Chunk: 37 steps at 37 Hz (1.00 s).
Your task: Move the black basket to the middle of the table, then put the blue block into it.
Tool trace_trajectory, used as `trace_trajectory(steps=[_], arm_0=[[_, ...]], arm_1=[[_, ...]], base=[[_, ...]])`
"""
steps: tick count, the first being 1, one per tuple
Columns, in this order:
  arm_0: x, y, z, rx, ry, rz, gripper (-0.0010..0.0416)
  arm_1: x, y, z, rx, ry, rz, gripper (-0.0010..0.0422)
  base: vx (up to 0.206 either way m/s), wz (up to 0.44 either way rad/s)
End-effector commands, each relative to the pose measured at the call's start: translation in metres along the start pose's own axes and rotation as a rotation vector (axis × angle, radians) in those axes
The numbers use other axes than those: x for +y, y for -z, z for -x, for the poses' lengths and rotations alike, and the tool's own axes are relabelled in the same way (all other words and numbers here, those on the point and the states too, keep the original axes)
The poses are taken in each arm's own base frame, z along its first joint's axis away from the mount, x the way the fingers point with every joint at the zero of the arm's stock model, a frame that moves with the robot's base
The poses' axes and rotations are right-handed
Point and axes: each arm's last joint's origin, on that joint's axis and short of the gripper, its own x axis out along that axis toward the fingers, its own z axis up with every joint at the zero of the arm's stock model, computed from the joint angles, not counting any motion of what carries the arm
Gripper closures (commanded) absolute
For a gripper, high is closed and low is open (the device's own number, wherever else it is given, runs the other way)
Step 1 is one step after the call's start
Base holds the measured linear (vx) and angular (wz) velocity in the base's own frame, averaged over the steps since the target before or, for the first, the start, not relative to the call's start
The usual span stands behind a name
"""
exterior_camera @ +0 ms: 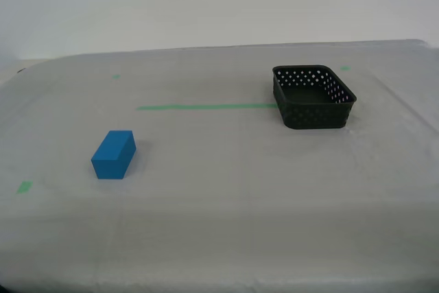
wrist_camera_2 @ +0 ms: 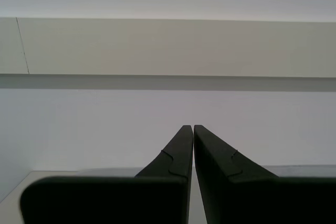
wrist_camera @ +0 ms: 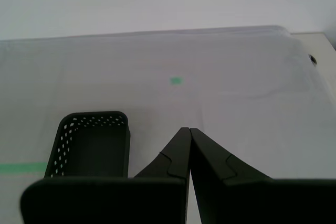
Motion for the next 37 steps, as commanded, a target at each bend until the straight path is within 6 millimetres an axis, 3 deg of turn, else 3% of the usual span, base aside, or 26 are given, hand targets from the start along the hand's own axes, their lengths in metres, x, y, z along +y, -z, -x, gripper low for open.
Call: trace_trajectory(steps=[1, 20, 37], arm_0=[[0.0, -0.002, 0.001, 0.043, -0.004, -0.004, 0.0406], [0.006, -0.013, -0.008, 0.244, -0.18, -0.01, 0.0406], [0.008, -0.024, -0.001, 0.199, -0.18, -0.008, 0.0406]], arm_1=[[0.0, -0.001, 0.0, -0.005, 0.0, -0.002, 0.0412], [0.0, -0.001, 0.0, -0.005, -0.001, -0.001, 0.0412], [0.0, -0.001, 0.0, -0.005, 0.0, -0.001, 0.0412]], base=[[0.0, 0.0], [0.0, 0.0], [0.0, 0.0]])
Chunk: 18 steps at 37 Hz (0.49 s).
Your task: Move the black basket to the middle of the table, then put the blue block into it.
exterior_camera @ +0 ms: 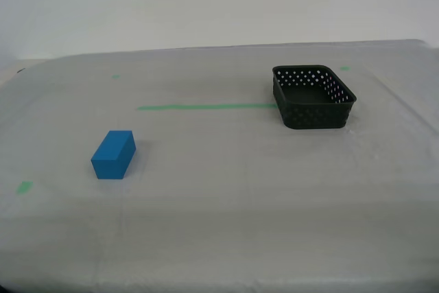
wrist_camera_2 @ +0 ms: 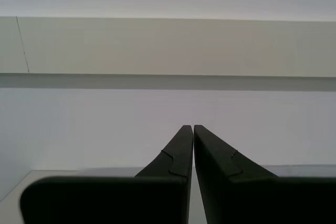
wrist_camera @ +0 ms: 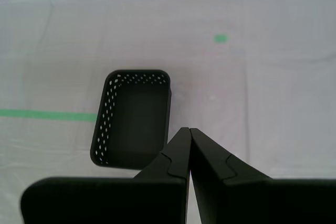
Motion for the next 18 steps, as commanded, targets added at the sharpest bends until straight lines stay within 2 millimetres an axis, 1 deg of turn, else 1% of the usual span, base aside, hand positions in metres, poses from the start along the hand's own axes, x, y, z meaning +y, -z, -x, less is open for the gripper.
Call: trace_trajectory(steps=[1, 10, 15, 18], arm_0=[[0.002, -0.005, 0.006, -0.025, -0.002, 0.006, 0.0406], [0.003, -0.016, 0.024, -0.044, 0.069, -0.007, 0.0406], [0.004, -0.016, 0.026, -0.039, 0.069, -0.023, 0.0404], [0.004, -0.017, 0.024, -0.024, 0.069, -0.027, 0.0401]], arm_1=[[0.0, -0.001, 0.0, -0.006, 0.0, -0.002, 0.0412], [0.0, -0.001, 0.0, -0.006, 0.0, -0.002, 0.0412], [0.0, -0.001, 0.0, -0.006, 0.0, -0.002, 0.0412], [0.0, -0.001, 0.0, -0.006, 0.0, -0.001, 0.0412]], base=[[0.0, 0.0], [0.0, 0.0], [0.0, 0.0], [0.0, 0.0]])
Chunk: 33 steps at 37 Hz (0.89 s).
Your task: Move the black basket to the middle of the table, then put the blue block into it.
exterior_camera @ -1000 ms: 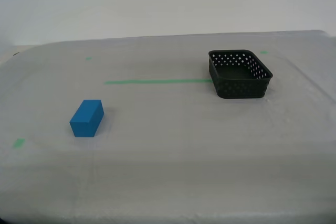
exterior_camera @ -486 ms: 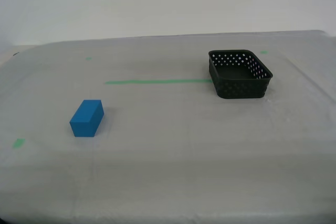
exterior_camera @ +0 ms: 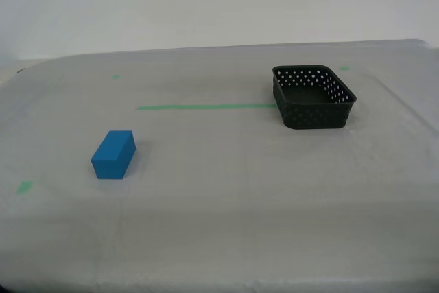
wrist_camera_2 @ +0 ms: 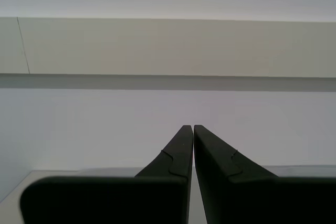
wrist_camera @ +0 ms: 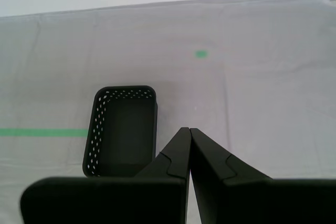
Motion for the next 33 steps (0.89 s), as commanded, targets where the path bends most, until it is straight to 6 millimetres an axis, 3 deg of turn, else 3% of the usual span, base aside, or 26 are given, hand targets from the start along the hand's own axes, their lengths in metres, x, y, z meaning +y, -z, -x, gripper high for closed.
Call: trace_trajectory(steps=[1, 7, 17, 33], arm_0=[[0.0, 0.0, -0.002, 0.021, 0.003, -0.009, 0.04], [-0.001, -0.002, -0.012, 0.092, 0.009, -0.023, 0.0373], [-0.003, -0.002, -0.028, 0.155, 0.013, -0.035, 0.0293], [-0.003, 0.002, -0.028, 0.202, 0.025, -0.053, 0.0061]], arm_1=[[0.0, -0.001, 0.0, -0.005, 0.0, -0.002, 0.0412], [0.0, -0.001, 0.0, -0.005, 0.0, -0.001, 0.0412], [0.0, -0.001, 0.0, -0.005, 0.0, -0.002, 0.0412], [0.0, -0.001, 0.0, -0.005, 0.0, -0.001, 0.0412]], base=[[0.0, 0.0], [0.0, 0.0], [0.0, 0.0], [0.0, 0.0]])
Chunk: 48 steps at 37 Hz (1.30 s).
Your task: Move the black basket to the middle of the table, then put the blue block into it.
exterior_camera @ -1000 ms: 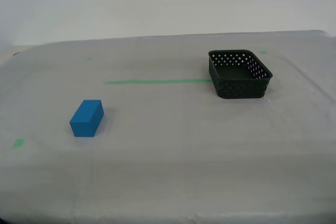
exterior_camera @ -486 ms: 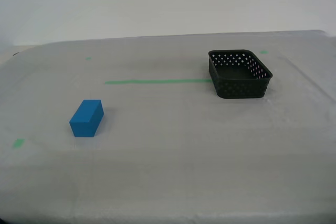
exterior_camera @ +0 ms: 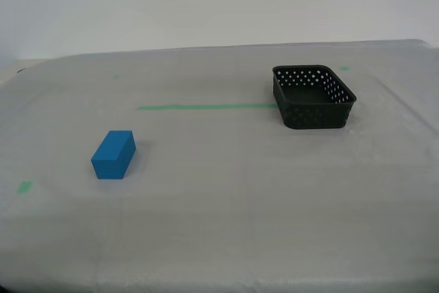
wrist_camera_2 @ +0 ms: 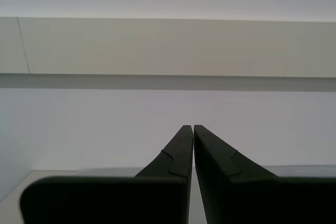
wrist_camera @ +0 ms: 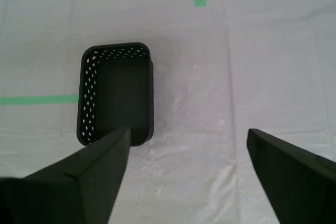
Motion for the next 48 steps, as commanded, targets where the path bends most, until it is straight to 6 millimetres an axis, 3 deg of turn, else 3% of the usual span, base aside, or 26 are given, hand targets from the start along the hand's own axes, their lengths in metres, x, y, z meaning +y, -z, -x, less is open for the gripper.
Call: trace_trajectory(steps=[1, 6, 12, 19, 25, 34, 41, 48], arm_0=[[0.0, 0.001, 0.0, 0.007, 0.005, -0.01, 0.0049], [0.0, 0.003, 0.0, 0.028, 0.006, -0.021, -0.0002], [0.0, 0.003, 0.0, 0.034, 0.006, -0.021, 0.0026], [0.0, 0.003, 0.0, 0.036, 0.005, -0.02, 0.0002], [0.001, 0.003, 0.0, 0.035, 0.004, -0.019, 0.0019], [0.003, -0.001, 0.012, 0.024, -0.015, -0.025, 0.0006], [0.005, -0.011, 0.026, 0.041, -0.009, -0.035, 0.0006], [0.012, -0.027, 0.023, 0.093, -0.001, -0.018, 0.0006]], arm_1=[[0.0, -0.001, 0.0, -0.006, 0.0, -0.001, 0.0412], [0.0, -0.001, 0.0, -0.006, 0.0, -0.002, 0.0412], [0.0, -0.001, 0.0, -0.006, 0.0, -0.002, 0.0412], [0.0, -0.001, 0.0, -0.006, 0.0, -0.002, 0.0412], [0.0, -0.001, 0.0, -0.006, 0.0, -0.002, 0.0412], [0.0, -0.001, 0.0, -0.006, -0.001, -0.002, 0.0412], [0.0, -0.001, 0.0, -0.006, 0.0, -0.001, 0.0412], [0.0, -0.001, 0.0, -0.006, -0.001, -0.001, 0.0412]], base=[[0.0, 0.0], [0.0, 0.0], [0.0, 0.0], [0.0, 0.0], [0.0, 0.0], [0.0, 0.0], [0.0, 0.0], [0.0, 0.0]])
